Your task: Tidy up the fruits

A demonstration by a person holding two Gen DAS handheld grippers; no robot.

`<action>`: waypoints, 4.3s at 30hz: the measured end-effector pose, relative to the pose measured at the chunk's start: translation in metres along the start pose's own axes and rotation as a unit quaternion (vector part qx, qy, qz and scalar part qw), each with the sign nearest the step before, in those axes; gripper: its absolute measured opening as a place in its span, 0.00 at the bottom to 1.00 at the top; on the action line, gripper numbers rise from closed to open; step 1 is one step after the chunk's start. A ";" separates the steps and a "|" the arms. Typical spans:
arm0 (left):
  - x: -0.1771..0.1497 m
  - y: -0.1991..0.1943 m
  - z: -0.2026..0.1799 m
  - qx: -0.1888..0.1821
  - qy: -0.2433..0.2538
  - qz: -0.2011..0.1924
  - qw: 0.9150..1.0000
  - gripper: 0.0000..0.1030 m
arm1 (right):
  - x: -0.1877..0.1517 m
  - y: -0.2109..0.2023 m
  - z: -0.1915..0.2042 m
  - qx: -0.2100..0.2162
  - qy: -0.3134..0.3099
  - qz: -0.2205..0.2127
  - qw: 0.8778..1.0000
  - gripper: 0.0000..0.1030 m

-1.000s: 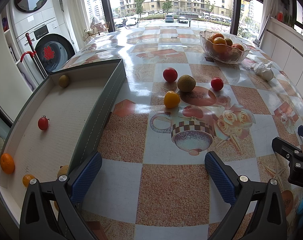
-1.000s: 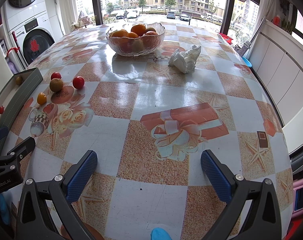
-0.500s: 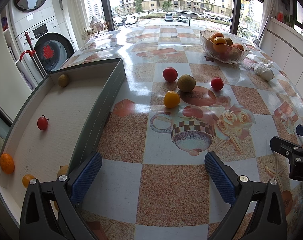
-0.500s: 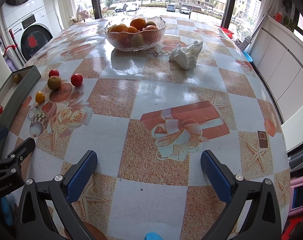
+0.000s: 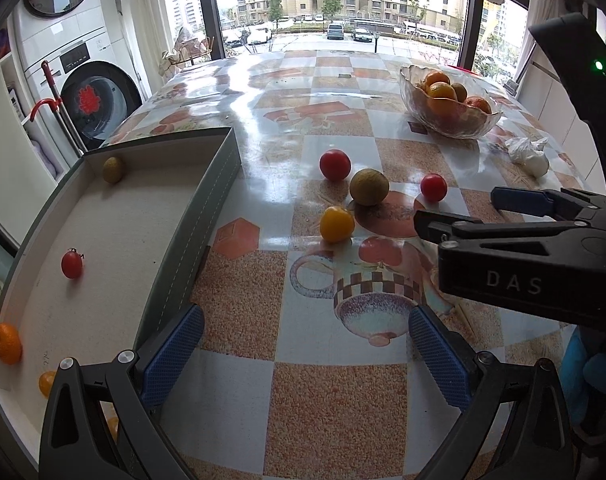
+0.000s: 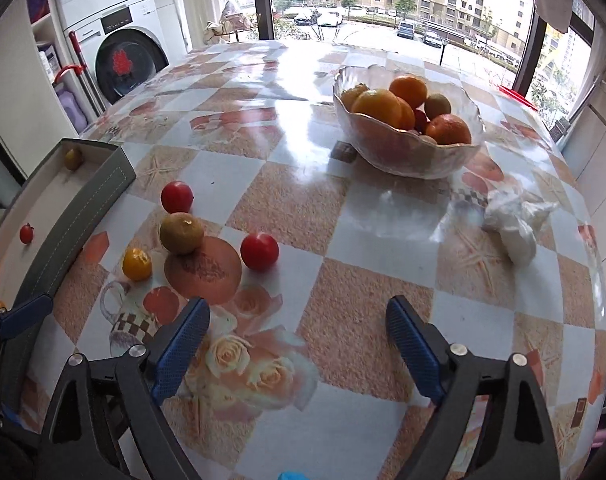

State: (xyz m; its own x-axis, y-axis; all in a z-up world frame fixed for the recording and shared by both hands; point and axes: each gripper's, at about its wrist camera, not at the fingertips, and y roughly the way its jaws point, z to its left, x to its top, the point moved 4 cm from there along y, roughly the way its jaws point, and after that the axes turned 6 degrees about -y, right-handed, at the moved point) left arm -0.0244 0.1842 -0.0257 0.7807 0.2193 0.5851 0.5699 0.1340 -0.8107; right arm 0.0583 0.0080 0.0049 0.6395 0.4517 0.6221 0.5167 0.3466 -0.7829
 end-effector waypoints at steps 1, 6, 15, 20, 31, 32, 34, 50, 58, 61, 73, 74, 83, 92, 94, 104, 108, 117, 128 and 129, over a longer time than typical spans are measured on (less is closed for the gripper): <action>0.002 0.001 0.000 0.001 0.000 0.000 1.000 1.00 | 0.005 0.002 0.003 0.001 -0.009 -0.004 1.000 0.77; 0.009 0.005 -0.003 0.004 0.004 -0.002 1.000 1.00 | 0.019 0.004 0.009 0.013 -0.029 -0.016 0.999 0.26; 0.033 0.016 -0.019 0.008 0.025 -0.011 1.000 0.90 | -0.008 -0.014 -0.032 0.057 0.045 -0.013 0.997 0.20; 0.039 0.026 -0.019 -0.004 0.008 0.002 1.000 0.73 | -0.028 -0.027 -0.047 0.062 0.067 -0.011 0.996 0.20; 0.035 0.004 -0.012 -0.058 -0.034 -0.007 0.998 0.19 | -0.046 -0.044 -0.039 0.063 0.058 -0.003 0.996 0.20; 0.035 -0.001 -0.011 -0.061 -0.035 -0.011 0.997 0.19 | -0.046 -0.045 -0.037 0.062 0.056 -0.003 0.996 0.20; 0.034 -0.013 -0.006 -0.066 -0.037 -0.021 0.997 0.19 | -0.047 -0.050 -0.033 0.063 0.054 -0.005 0.997 0.20; 0.006 -0.076 0.086 -0.028 -0.080 -0.081 0.993 0.19 | -0.034 -0.071 0.043 0.098 0.002 -0.009 0.995 0.20; -0.015 -0.069 0.146 0.024 -0.128 -0.077 0.989 0.19 | -0.003 -0.071 0.128 0.159 -0.045 -0.018 0.986 0.20; -0.021 -0.064 0.159 0.037 -0.139 -0.073 0.987 0.19 | 0.009 -0.067 0.162 0.171 -0.070 -0.020 0.983 0.20; -0.037 -0.051 0.171 0.058 -0.146 -0.069 0.985 0.92 | 0.021 -0.046 0.206 0.184 -0.089 0.005 0.979 0.68; -0.037 -0.056 0.171 0.064 -0.147 -0.085 0.983 0.92 | 0.023 -0.049 0.203 0.181 -0.088 0.001 0.980 0.78; -0.024 -0.070 0.129 0.061 -0.090 -0.102 0.989 0.92 | 0.014 -0.059 0.138 0.137 -0.034 -0.016 0.990 1.00; -0.022 -0.065 0.020 -0.010 0.036 -0.089 0.995 0.92 | -0.042 -0.040 0.008 -0.009 0.065 0.028 0.997 1.00; -0.024 -0.047 0.002 -0.005 0.049 -0.065 0.997 0.92 | -0.056 -0.037 -0.014 -0.035 0.081 0.036 0.995 1.00; -0.012 -0.002 -0.014 0.008 0.004 -0.002 1.000 0.94 | -0.073 -0.039 -0.045 -0.078 0.088 0.011 0.993 1.00; -0.009 0.005 -0.009 0.007 -0.021 0.001 1.000 1.00 | -0.078 -0.040 -0.045 -0.083 0.088 -0.006 0.993 1.00; -0.006 0.009 -0.009 0.008 -0.023 0.001 1.000 1.00 | -0.077 -0.039 -0.046 -0.083 0.087 -0.007 0.993 1.00; -0.005 0.009 -0.009 0.008 -0.023 0.001 1.000 1.00 | -0.077 -0.040 -0.046 -0.083 0.087 -0.006 0.993 1.00; -0.005 0.009 -0.009 0.008 -0.023 0.001 1.000 1.00 | -0.077 -0.040 -0.046 -0.083 0.087 -0.006 0.993 1.00</action>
State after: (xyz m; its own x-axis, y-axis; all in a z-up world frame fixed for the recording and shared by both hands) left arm -0.0213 0.1755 -0.0359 0.7693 0.2632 0.5822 0.5641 0.1482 -0.8123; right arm 0.0145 -0.0779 -0.0115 0.7137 0.2938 0.6358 0.6025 0.2054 -0.7712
